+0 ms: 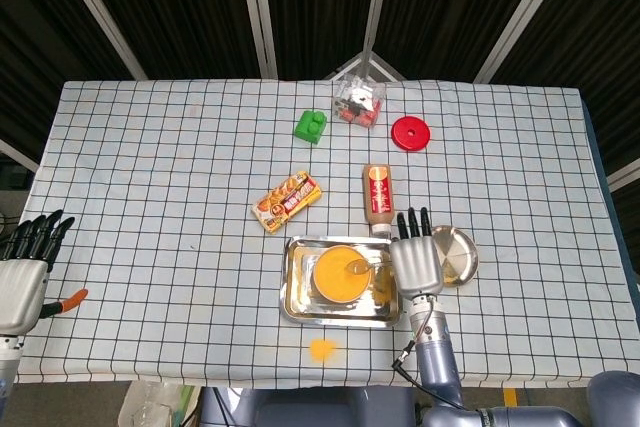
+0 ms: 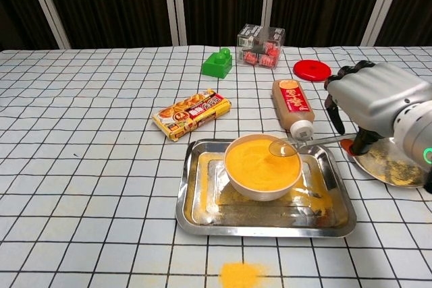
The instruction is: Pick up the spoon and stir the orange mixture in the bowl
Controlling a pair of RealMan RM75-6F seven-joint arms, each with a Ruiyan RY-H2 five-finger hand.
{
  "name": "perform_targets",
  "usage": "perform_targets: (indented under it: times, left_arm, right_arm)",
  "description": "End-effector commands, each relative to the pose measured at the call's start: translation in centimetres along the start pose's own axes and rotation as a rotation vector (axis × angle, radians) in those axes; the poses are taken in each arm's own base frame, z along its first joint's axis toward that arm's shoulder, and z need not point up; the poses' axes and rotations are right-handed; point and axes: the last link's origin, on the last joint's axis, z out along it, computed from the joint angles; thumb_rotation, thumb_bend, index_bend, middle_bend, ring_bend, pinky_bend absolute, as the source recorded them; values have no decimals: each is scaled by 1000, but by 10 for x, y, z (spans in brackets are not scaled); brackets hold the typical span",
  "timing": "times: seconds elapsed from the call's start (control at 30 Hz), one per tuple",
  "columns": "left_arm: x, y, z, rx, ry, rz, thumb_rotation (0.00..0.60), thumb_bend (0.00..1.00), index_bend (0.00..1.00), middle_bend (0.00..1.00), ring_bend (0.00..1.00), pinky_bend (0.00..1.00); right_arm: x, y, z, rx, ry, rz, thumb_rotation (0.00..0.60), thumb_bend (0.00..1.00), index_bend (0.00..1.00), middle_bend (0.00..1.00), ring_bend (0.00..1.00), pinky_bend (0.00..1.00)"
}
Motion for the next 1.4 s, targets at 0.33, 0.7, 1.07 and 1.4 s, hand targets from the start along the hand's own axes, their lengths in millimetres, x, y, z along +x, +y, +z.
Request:
perform_targets:
  times: [0.33,0.7,1.07,1.4]
  left_arm:
    - [-1,-2,3,4,-4,-1,600,0,0,0,0,0]
    - [0,-2,2,2,1,-5,600,0,0,0,0,0]
    - [1,-2,2,3,5,-7,600,0,0,0,0,0]
    - [1,-1,1,0,7,-10,600,0,0,0,0,0]
  right_arm:
    - [1,-14,-2,20,11,19,600,451,598,141,0,0]
    - [1,-20,-4,22,17,14,600,450,533,140,0,0]
    - [2,-18,-7,35,30,13,600,425,282,97,0,0]
    - [-3,-11,-18,71,5,15,600,425,259,71,0,0]
